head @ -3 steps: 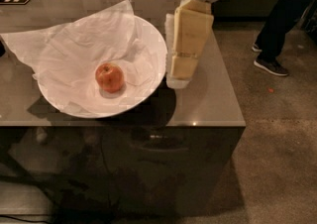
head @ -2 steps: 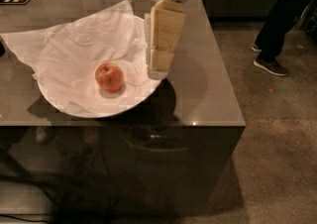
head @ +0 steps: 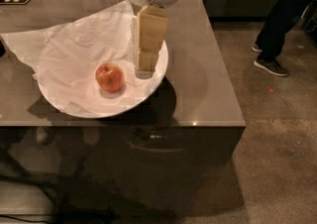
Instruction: Pick apple from white bowl
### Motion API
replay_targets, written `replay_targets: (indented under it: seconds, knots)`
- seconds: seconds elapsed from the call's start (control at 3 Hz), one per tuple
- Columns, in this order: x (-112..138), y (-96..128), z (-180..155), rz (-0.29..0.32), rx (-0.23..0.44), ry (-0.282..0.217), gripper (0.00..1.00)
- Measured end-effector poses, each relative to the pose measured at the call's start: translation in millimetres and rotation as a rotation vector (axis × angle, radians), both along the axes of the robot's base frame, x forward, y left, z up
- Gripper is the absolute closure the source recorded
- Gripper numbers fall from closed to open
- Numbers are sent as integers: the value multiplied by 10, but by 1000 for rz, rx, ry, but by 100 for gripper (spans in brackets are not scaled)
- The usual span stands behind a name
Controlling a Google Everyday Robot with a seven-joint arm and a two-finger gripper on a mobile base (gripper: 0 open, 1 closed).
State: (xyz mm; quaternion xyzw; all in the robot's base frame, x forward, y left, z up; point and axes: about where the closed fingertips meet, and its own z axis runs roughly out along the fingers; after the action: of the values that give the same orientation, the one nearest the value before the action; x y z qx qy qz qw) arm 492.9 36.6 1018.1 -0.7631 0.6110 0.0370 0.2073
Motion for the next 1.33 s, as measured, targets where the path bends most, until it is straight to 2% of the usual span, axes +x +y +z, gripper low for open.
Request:
replay_targets:
  seconds: [0.33,0.67,1.0,1.33]
  knots:
    - [231,131,-194,5,-23,32,0]
    - [400,365,-432,26,-55,87,0]
    - [400,371,-433,27,-55,87,0]
    - [486,478,-586,37,-33,100,0]
